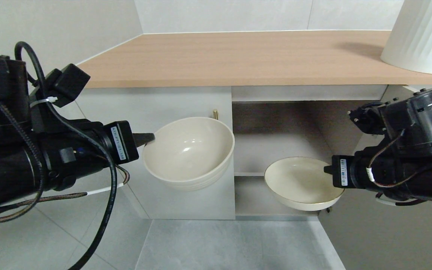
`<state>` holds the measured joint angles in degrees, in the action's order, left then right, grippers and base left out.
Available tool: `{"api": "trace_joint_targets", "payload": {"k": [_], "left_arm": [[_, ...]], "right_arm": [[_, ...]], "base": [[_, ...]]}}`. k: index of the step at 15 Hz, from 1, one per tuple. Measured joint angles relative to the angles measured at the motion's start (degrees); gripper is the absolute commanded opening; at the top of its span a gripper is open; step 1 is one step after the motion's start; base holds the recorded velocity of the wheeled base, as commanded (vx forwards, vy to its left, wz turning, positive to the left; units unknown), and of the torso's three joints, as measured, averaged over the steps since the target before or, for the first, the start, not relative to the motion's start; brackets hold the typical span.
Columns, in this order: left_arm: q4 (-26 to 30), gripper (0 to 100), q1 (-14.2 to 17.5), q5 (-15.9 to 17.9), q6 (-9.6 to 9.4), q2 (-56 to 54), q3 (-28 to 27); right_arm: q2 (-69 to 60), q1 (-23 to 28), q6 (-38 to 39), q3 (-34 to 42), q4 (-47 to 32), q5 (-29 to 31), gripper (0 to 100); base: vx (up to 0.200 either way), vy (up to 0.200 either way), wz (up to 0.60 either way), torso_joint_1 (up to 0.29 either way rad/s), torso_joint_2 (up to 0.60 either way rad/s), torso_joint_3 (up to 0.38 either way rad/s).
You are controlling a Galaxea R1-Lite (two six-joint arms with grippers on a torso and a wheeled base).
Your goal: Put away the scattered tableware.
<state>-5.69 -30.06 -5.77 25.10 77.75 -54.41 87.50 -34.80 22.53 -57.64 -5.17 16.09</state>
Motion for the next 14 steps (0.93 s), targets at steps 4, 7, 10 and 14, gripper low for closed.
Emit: {"api": "trace_joint_targets", "payload": {"k": [4, 7, 10, 14], "left_arm": [[0.01, 0, -0.3, 0.0, 0.0, 0.13, 0.11], [0.01, 0, -0.59, -0.02, 0.0, 0.13, 0.11], [0.01, 0, -0.89, -0.11, 0.0, 0.13, 0.11], [0.0, 0, -1.05, -0.13, 0.02, 0.13, 0.17]], "right_arm": [[8.85, 2.21, -0.48, -0.05, 6.69, 0.11, 0], [17.57, 4.73, -0.48, -0.33, 18.87, 2.11, 0], [27.68, 7.89, -0.61, -3.02, 29.17, 7.56, 0], [38.57, 10.91, -0.39, -12.92, 31.96, 13.49, 0]], "base": [[0.0, 0.0, 0.0, 0.0, 0.0, 0.0], [0.0, 0.0, 0.0, 0.0, 0.0, 0.0], [0.0, 0.0, 0.0, 0.0, 0.0, 0.0], [0.0, 0.0, 0.0, 0.0, 0.0, 0.0]]}}
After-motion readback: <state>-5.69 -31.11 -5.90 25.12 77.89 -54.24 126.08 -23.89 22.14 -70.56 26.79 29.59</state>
